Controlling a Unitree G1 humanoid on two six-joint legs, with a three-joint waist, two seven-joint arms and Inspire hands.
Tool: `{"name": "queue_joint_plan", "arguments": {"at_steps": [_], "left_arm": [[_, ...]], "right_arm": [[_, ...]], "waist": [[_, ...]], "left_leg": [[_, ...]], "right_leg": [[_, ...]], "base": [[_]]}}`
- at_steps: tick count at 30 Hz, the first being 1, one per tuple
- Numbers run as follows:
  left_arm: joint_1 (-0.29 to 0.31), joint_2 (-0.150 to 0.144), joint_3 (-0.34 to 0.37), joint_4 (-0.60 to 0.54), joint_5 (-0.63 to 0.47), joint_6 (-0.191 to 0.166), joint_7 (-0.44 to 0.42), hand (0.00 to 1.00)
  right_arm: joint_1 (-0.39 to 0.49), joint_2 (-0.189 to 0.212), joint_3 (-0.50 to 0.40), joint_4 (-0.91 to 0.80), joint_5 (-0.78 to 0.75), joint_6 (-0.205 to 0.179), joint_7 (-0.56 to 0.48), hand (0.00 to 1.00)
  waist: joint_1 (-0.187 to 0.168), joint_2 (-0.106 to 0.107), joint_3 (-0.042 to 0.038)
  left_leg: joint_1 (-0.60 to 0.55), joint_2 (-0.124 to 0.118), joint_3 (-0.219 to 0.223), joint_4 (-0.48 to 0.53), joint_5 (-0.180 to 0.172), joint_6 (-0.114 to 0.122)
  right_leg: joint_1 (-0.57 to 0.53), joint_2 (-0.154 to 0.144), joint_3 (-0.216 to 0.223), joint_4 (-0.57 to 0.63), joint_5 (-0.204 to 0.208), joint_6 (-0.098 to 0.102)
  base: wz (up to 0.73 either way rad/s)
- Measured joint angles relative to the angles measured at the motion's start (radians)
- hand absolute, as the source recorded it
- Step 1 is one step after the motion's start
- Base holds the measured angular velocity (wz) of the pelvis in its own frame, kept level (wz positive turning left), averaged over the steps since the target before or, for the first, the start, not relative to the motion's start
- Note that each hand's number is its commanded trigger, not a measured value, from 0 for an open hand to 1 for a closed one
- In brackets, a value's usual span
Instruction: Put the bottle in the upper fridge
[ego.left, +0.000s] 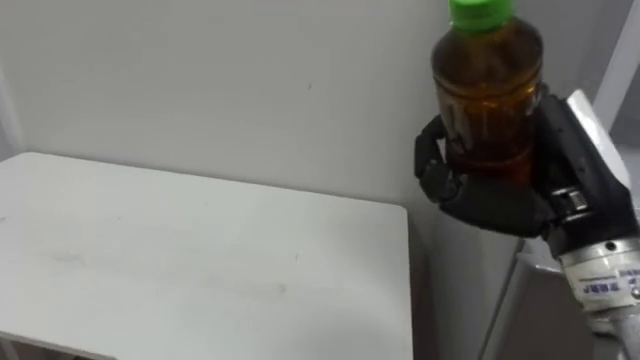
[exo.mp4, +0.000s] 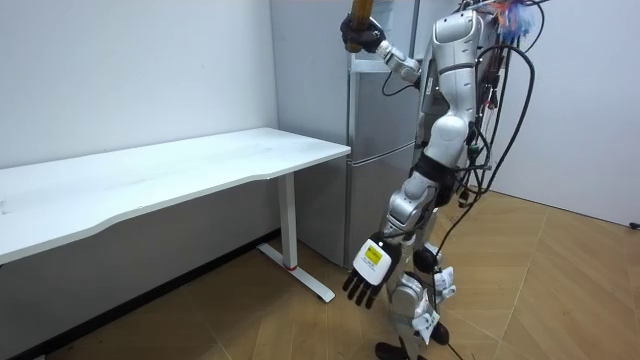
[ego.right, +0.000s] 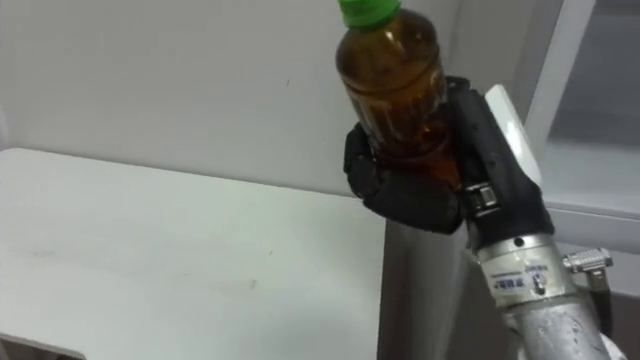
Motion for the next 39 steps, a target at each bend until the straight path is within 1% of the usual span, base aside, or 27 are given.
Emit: {"name": "queue_joint_plan", "arguments": {"at_steps": [3,5,7,10,11,13,16,21,25,29,33,35,39], "left_arm": [[0.002,0.000,0.002,0.002,0.002,-0.003,0.000,0.00],[0.007,0.000,0.003,0.002,0.023,-0.003,0.000,0.00],[0.015,-0.002,0.013,0.002,0.049,-0.003,0.000,0.00],[0.024,-0.005,0.045,-0.002,0.082,-0.003,0.000,0.00],[0.026,-0.005,0.049,-0.002,0.085,-0.003,0.000,0.00],[0.032,-0.005,0.049,-0.002,0.085,-0.002,0.000,0.00],[0.032,-0.005,0.047,-0.002,0.084,-0.002,0.000,0.00],[0.033,-0.011,0.044,-0.002,0.084,0.000,0.005,0.00],[0.036,-0.022,0.044,-0.001,0.084,0.001,0.005,0.00],[0.038,-0.030,0.044,-0.002,0.077,0.001,0.005,0.00],[0.040,-0.037,0.045,-0.004,0.082,0.001,0.005,0.00],[0.043,-0.037,0.045,-0.004,0.082,0.001,0.005,0.00],[0.042,-0.037,0.045,-0.006,0.082,0.001,0.005,0.00]], "right_arm": [[0.040,-0.001,-0.041,-0.034,-0.001,0.000,0.000,1.00],[0.076,-0.002,-0.082,-0.063,-0.001,0.000,0.000,1.00],[0.092,-0.002,-0.108,-0.066,-0.003,0.000,0.000,1.00],[0.122,-0.002,-0.152,-0.067,-0.009,0.001,-0.004,1.00],[0.131,-0.002,-0.163,-0.067,-0.009,0.001,-0.007,1.00],[0.144,-0.002,-0.179,-0.067,-0.008,0.001,-0.016,1.00],[0.155,-0.002,-0.181,-0.064,-0.001,0.001,-0.037,1.00],[0.186,-0.002,-0.182,-0.040,0.005,0.002,-0.044,1.00],[0.208,-0.001,-0.185,-0.030,0.006,0.004,-0.056,1.00],[0.208,-0.001,-0.187,-0.030,0.005,0.003,-0.082,1.00],[0.208,-0.001,-0.201,-0.030,0.007,0.004,-0.090,1.00],[0.208,-0.001,-0.207,-0.021,0.041,0.003,-0.102,1.00],[0.208,-0.001,-0.209,0.013,0.082,0.003,-0.120,1.00]], "waist": [[-0.010,-0.004,-0.0014],[-0.024,-0.006,-0.0022],[-0.030,-0.006,-0.0015],[-0.030,-0.004,-0.0006],[-0.031,-0.002,0.0007],[-0.037,-0.002,0.0010],[-0.056,-0.001,0.0020],[-0.056,-0.001,0.0036],[-0.056,0.000,0.0045],[-0.055,-0.002,0.0032],[-0.053,-0.002,0.0036],[-0.049,-0.004,0.0048],[-0.045,-0.006,0.0045]], "left_leg": [[0.004,0.000,0.001,-0.001,0.000,0.000],[0.004,0.000,0.001,-0.001,-0.001,0.000],[0.004,0.001,0.004,-0.001,-0.001,-0.001],[0.004,0.008,0.022,-0.001,-0.002,-0.003],[0.004,0.011,0.027,-0.001,-0.003,-0.004],[0.004,0.013,0.028,-0.001,-0.004,-0.005],[0.005,0.016,0.028,0.001,-0.004,-0.007],[0.013,0.019,0.039,0.003,-0.006,-0.009],[0.008,0.022,0.042,0.003,-0.013,-0.012],[0.006,0.025,0.042,0.011,-0.016,-0.012],[0.010,0.025,0.042,0.012,-0.016,-0.012],[0.016,0.026,0.042,0.010,-0.017,-0.014],[0.020,0.029,0.042,0.010,-0.019,-0.016]], "right_leg": [[0.003,0.001,0.003,0.000,0.000,0.000],[0.004,0.001,0.002,-0.001,0.000,0.000],[0.003,0.002,0.007,-0.001,0.000,0.000],[-0.005,0.008,0.025,-0.001,0.004,-0.003],[-0.006,0.010,0.027,-0.001,0.007,-0.005],[-0.007,0.012,0.027,-0.001,0.008,-0.005],[-0.007,0.016,0.028,-0.001,0.009,-0.008],[-0.005,0.019,0.047,-0.001,0.010,-0.010],[-0.005,0.022,0.049,-0.001,0.011,-0.010],[-0.005,0.025,0.050,-0.001,0.011,-0.010],[-0.007,0.025,0.051,-0.002,0.011,-0.010],[-0.006,0.026,0.050,-0.002,0.011,-0.010],[-0.004,0.029,0.050,-0.002,0.011,-0.010]], "base": [[0.00],[0.00],[-0.04],[-0.17],[-0.17],[-0.04],[0.00],[-0.08],[-0.04],[0.00],[0.00],[0.00],[0.00]]}}
